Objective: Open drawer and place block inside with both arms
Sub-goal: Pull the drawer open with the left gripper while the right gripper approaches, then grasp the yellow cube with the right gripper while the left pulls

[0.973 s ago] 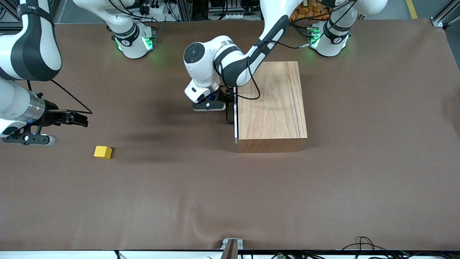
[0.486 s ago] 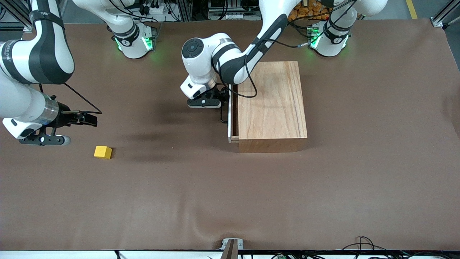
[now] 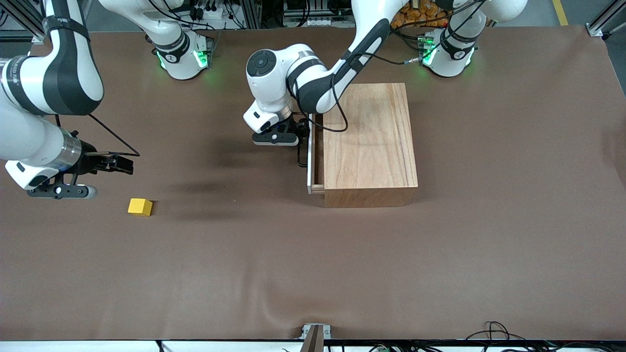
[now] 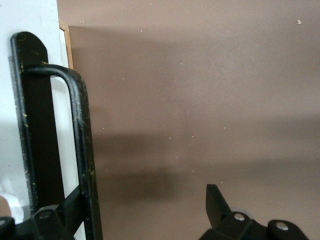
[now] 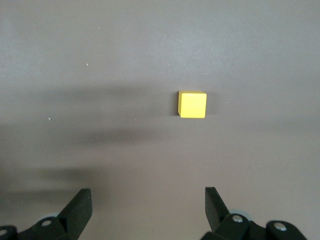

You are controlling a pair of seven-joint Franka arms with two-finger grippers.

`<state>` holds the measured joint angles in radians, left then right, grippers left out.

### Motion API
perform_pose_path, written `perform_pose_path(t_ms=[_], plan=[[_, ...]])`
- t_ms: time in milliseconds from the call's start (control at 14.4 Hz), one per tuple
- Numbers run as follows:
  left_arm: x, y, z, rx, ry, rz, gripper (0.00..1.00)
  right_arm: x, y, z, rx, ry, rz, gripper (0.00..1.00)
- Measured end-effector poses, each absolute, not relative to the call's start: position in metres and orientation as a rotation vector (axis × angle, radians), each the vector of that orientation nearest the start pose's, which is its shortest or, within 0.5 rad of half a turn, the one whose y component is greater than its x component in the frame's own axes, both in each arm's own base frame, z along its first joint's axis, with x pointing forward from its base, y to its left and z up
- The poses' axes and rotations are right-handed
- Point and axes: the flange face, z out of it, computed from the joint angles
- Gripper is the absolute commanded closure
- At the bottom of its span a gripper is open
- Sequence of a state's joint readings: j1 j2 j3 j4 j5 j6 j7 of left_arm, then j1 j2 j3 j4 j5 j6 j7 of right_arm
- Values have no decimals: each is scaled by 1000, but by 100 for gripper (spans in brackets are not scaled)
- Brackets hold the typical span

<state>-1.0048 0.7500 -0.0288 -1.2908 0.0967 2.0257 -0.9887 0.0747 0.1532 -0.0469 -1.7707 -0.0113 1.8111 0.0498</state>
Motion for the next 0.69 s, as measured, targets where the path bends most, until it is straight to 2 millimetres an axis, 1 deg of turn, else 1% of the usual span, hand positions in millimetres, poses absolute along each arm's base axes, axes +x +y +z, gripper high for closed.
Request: perform_pose_path(t_ms=[139, 486, 625, 695], plan=[[388, -636, 301, -3104, 129, -89, 0, 590, 17, 458, -3159, 27, 153, 0], [382, -649, 308, -3172, 141, -147, 0, 587, 13, 458, -3159, 33, 140, 0], [379, -653, 309, -3192, 148, -165, 0, 586, 3, 455, -3157, 18, 148, 0], [378, -655, 310, -3199, 152, -173, 0, 586, -5, 454, -3156, 5, 146, 0]])
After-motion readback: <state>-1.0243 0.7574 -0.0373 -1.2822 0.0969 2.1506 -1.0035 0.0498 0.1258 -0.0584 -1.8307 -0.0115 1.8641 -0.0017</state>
